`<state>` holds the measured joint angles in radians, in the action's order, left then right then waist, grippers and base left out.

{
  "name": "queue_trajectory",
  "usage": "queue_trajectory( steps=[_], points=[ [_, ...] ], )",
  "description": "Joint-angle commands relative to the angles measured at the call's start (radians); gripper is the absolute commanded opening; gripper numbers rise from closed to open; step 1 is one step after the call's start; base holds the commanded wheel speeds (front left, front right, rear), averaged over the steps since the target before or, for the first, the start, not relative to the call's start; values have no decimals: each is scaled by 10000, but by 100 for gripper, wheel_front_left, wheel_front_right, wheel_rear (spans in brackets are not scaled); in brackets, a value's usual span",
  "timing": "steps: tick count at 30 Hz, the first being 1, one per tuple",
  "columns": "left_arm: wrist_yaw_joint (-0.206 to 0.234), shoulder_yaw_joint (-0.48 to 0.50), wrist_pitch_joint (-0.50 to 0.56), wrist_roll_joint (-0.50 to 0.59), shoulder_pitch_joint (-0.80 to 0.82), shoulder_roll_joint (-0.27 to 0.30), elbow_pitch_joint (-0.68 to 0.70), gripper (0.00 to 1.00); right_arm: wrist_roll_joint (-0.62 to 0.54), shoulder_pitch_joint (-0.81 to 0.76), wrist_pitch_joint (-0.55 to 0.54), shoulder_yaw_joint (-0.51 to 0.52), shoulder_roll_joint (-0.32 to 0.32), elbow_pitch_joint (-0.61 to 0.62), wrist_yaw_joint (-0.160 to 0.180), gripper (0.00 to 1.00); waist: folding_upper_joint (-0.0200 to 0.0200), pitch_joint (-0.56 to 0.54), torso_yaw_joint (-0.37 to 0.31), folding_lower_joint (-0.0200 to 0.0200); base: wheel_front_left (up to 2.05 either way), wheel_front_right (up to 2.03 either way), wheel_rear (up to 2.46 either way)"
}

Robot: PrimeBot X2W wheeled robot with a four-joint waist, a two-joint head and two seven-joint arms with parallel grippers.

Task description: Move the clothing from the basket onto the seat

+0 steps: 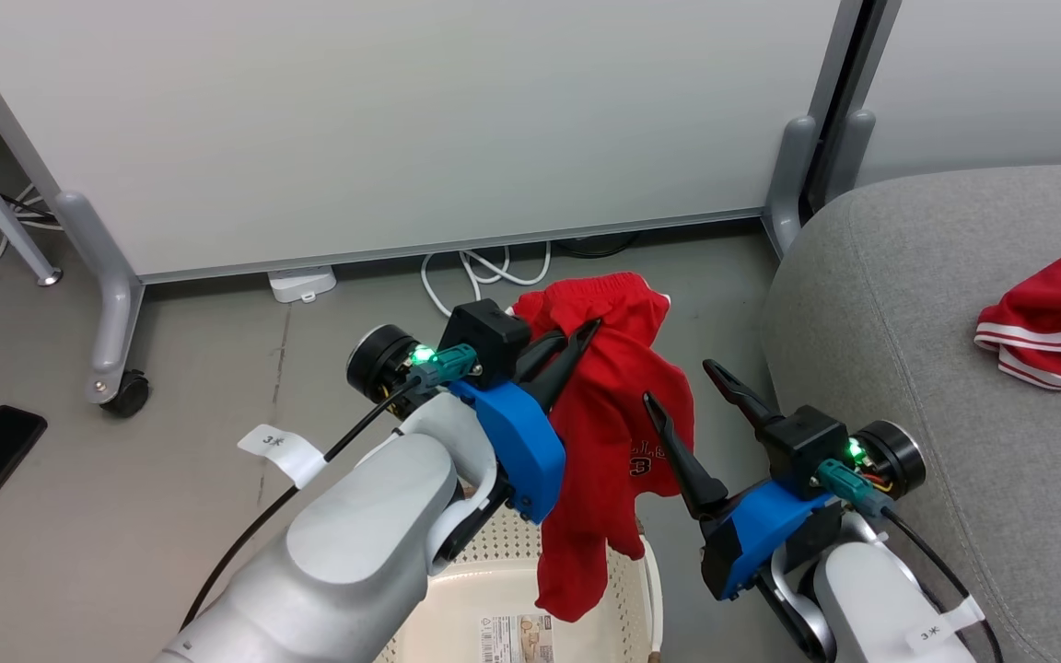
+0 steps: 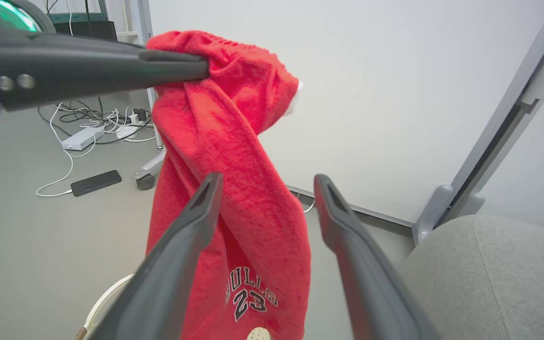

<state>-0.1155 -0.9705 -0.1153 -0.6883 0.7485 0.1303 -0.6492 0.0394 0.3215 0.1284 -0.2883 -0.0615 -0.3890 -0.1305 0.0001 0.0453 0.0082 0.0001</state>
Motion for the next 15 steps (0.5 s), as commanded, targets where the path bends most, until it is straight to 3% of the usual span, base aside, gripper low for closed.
queue_trajectory(
  steps=[1,15],
  points=[
    [-61,-79,48,-2,-58,80,94,0,-9,283,-53,-119,-99,-184,-5,100,-1,2,43,-1,0,0,0],
    [-145,-647,-26,-153,-124,183,599,0,892,1031,-348,-1359,-636,-1302,-5,100,-1,-155,287,-1,0,0,0]
  ],
)
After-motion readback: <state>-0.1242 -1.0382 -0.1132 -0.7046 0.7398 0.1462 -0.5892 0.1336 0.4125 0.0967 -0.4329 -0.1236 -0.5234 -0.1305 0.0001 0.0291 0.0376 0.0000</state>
